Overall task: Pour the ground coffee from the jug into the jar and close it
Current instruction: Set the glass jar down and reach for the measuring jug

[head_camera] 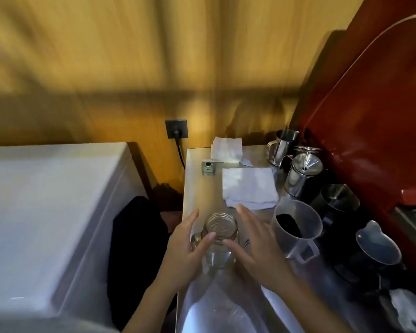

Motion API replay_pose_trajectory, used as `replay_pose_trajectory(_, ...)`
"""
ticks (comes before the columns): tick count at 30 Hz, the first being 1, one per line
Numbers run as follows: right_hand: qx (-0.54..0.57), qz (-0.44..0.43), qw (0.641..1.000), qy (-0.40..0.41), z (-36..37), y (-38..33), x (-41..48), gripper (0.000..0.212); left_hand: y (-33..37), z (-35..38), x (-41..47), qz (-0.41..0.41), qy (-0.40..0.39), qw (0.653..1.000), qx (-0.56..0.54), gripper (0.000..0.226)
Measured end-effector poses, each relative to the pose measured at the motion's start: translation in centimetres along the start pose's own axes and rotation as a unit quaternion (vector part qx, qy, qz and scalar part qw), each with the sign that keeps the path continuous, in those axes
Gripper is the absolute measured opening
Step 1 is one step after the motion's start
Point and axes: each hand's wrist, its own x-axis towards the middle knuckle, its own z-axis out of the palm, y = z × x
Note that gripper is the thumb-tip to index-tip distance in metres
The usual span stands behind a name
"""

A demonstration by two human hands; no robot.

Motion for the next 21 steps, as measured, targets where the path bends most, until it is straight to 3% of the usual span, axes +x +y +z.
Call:
replay_pose_trajectory(4,0.008,0.008,0.999,-0.036,0.5,-0.1,-0.2,0.069,0.0,0.1,0.0,0.003,-0.037,0.998,-0.059,0.041)
replay_pose_trajectory(21,0.045,0.057,0.997,-0.012,1.3,0.1,-1.0,0.064,-1.5,1.1,1.0,-0.013,-0.084,0.992,-0.09,0.055)
